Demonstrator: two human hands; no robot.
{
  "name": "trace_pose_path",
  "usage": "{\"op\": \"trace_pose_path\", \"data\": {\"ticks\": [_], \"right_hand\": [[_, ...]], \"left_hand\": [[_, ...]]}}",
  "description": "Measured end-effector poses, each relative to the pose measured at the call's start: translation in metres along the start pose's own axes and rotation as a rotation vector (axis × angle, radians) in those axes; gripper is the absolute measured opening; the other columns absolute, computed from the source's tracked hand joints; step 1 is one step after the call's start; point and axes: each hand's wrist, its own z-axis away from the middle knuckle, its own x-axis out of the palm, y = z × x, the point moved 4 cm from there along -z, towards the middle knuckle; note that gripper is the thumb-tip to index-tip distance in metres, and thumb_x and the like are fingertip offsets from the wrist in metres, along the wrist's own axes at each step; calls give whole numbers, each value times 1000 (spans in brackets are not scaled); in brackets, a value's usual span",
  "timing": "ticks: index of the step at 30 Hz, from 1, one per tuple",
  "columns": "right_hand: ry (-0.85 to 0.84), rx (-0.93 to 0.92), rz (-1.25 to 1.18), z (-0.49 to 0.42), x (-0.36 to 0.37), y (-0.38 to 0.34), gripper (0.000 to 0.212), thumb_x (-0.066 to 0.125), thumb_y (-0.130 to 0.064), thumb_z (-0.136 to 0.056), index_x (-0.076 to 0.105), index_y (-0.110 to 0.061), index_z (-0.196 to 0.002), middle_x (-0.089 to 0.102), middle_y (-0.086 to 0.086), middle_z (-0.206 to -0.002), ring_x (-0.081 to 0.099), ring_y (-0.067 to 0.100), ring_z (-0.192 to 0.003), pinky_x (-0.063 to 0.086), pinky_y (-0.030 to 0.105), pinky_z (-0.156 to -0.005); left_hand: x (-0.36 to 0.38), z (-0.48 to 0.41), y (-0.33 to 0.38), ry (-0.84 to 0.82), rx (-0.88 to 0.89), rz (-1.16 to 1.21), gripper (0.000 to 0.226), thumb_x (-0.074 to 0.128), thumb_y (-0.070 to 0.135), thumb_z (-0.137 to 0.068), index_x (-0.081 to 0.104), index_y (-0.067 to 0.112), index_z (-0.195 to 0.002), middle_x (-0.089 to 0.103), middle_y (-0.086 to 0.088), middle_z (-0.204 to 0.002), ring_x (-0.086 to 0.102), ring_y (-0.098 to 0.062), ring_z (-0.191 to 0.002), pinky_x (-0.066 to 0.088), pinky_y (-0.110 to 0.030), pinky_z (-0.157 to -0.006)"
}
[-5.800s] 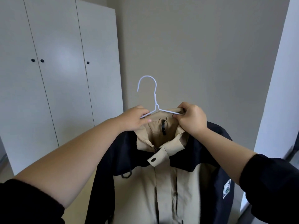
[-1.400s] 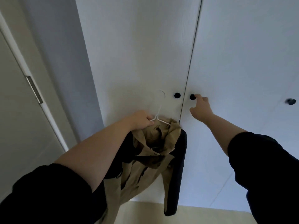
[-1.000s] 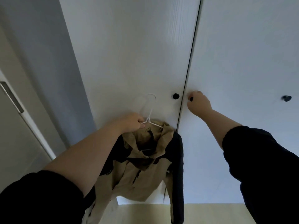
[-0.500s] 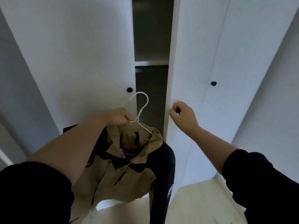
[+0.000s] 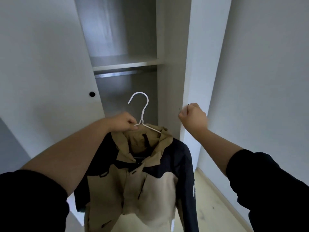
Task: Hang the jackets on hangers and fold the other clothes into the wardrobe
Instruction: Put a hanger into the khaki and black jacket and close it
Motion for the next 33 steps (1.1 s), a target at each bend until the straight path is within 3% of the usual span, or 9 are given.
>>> {"op": "trace_pose_path", "data": {"ticks": [6, 9, 11, 14, 17, 20, 26, 30, 33], "right_hand": [[-87, 151, 161, 0, -28, 21, 25, 43, -16, -89, 46, -9, -65, 48, 5, -63, 51, 29, -67, 29, 26, -49], [-197, 231, 204, 30, -29, 26, 30, 38, -18, -92, 44, -11, -64, 49, 4, -66, 48, 24, -62, 32, 26, -53], [-275, 148, 296, 54, -18, 21, 34, 36, -21, -97, 43, -13, -65, 51, 3, -70, 45, 18, -59, 37, 27, -63], [-317, -98, 180, 76, -5, 2, 37, 34, -25, -102, 42, -17, -66, 55, 4, -77, 51, 22, -70, 39, 28, -72], [-544, -122, -145, 76, 6, -10, 36, 35, -41, -102, 55, -20, -81, 58, 0, -79, 57, 19, -76, 40, 27, -68], [-721, -152, -113, 76, 17, -19, 32, 49, -46, -96, 55, -22, -75, 55, -4, -74, 53, 11, -71, 36, 22, -61], [-463, -39, -81, 42, 42, -21, 35, 63, -26, -90, 51, -17, -58, 51, -1, -60, 49, 10, -56, 31, 22, -48], [-390, 25, -4, 16, 65, -33, 26, 63, -31, -87, 58, -13, -70, 56, 3, -66, 54, 16, -60, 34, 23, -48], [-372, 78, 54, -9, 91, -42, 26, 64, -34, -85, 61, -8, -83, 56, 4, -71, 55, 19, -63, 34, 25, -51]], "left_hand": [[5, 22, 18, 188, 28, -41, 31, 64, 15, -90, 50, 10, -63, 48, -9, -67, 45, -21, -66, 27, -31, -59], [16, 29, 29, 291, 21, 0, 27, 63, 16, -91, 57, 7, -66, 55, -10, -68, 51, -26, -69, 36, -33, -64], [24, 32, 37, 339, 18, 39, 26, 63, 16, -90, 58, 11, -65, 55, -5, -65, 52, -25, -69, 40, -35, -67], [30, 35, 43, 419, -1, 95, 39, 62, 15, -90, 47, 28, -57, 47, 8, -59, 49, -21, -69, 39, -35, -68], [31, 41, 35, 496, -66, 155, 24, 62, 17, -91, 60, 16, -67, 54, 3, -66, 50, -19, -73, 37, -32, -67], [32, 42, 24, 531, -101, 159, 18, 65, 18, -88, 70, 3, -80, 62, -6, -77, 52, -18, -76, 38, -31, -71], [26, 12, -2, 511, -160, 260, 14, 66, 24, -88, 72, 10, -89, 66, -2, -89, 58, -17, -87, 42, -28, -78], [27, -15, -36, 389, -169, 206, 27, 59, 15, -91, 64, 11, -117, 63, -7, -118, 56, -24, -110, 43, -33, -96], [24, -33, -68, 320, -160, 243, 32, 58, 12, -92, 60, 14, -124, 58, -6, -128, 51, -24, -119, 40, -34, -101]]}}
